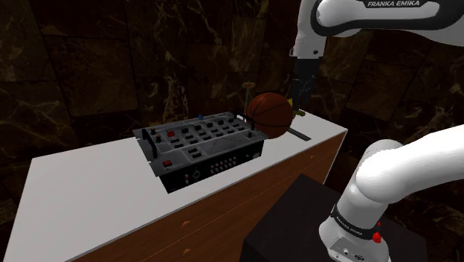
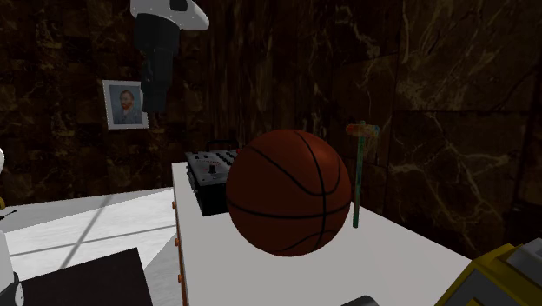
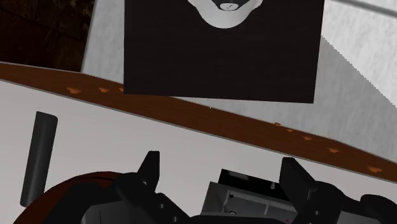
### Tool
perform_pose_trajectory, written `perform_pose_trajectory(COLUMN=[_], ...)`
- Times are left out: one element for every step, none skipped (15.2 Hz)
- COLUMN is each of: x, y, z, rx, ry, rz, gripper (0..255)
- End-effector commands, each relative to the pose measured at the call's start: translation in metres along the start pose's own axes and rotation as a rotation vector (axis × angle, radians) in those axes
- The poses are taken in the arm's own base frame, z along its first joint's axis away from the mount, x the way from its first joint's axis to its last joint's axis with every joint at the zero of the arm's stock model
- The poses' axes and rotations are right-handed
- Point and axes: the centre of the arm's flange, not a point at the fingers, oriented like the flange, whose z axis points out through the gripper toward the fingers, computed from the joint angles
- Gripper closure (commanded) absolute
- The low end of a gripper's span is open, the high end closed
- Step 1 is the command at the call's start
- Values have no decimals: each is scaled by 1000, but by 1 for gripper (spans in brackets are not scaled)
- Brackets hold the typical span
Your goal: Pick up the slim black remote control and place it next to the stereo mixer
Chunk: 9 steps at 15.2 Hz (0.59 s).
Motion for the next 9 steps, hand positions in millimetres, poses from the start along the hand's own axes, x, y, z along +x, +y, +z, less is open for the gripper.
perform_pose_trajectory(x=[0,6,12,17,23,28,34,39,44], y=[0,11,22,32,43,54,65,76,87], z=[0,6,12,18,25,31,37,43,50], rx=[0,2,5,7,10,12,15,17,20], ry=[0,-3,-6,-8,-11,-14,-17,-20,-22], rz=[0,7,13,20,26,33,39,46,53], gripper=[0,0,0,0,0,0,0,0,0])
